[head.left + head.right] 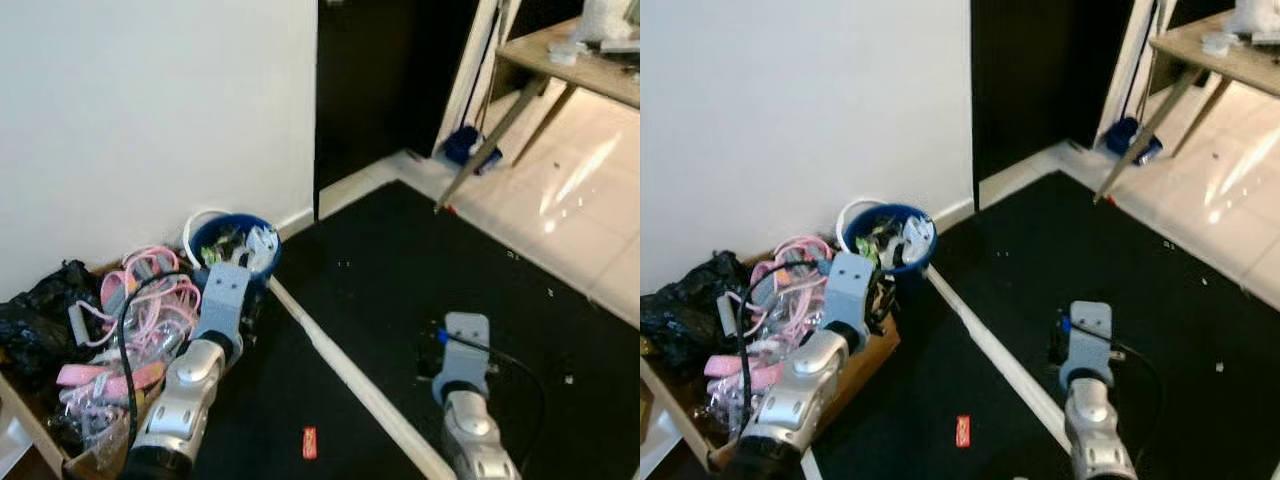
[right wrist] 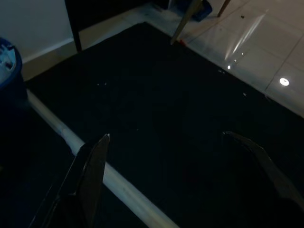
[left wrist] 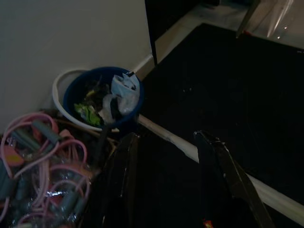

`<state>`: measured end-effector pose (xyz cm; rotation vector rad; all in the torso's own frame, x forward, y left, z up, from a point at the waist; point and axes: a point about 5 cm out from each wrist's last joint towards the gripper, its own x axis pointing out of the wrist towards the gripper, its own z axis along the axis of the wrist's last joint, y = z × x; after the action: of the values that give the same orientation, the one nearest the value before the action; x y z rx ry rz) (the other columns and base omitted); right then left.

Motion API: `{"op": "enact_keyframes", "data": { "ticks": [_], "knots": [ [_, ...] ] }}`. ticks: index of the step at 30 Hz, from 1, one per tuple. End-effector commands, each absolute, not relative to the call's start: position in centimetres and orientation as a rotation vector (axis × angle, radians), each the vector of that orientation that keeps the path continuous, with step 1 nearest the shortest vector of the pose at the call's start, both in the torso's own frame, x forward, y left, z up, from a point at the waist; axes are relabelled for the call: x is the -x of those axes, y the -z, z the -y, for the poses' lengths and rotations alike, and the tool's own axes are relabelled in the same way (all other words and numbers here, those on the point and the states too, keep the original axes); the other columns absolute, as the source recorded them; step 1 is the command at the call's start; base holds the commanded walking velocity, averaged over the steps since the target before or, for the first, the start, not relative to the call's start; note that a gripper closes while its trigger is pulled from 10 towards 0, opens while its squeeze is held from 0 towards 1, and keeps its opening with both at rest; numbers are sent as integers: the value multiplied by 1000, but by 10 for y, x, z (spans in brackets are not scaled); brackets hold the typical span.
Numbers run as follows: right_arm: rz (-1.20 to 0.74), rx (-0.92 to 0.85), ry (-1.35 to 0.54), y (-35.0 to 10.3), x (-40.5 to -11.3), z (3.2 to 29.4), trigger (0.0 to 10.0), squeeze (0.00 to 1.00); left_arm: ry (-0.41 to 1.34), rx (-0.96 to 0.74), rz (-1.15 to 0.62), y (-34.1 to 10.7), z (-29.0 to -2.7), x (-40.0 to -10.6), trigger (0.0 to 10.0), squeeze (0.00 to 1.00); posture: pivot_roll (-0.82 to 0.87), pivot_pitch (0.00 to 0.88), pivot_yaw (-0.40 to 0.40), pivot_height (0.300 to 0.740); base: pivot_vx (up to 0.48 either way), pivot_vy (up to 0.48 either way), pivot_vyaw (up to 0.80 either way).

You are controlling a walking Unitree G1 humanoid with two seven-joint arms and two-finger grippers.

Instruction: Picking trash to rubbish bin

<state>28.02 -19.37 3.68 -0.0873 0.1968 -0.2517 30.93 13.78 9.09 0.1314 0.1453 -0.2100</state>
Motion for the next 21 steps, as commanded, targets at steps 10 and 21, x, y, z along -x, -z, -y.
{"op": "enact_keyframes", "data": {
  "ticks": [10,21],
  "knots": [
    [-250,47,245,-25,-275,187,10000,0,205,-134,-186,-82,-144,-305,10000,0,-11,137,64,740,309,0,-53],
    [-249,43,246,-26,-273,186,10000,0,210,-136,-188,-82,-144,-305,10000,0,-11,136,65,740,309,0,-747]
  ]
}}
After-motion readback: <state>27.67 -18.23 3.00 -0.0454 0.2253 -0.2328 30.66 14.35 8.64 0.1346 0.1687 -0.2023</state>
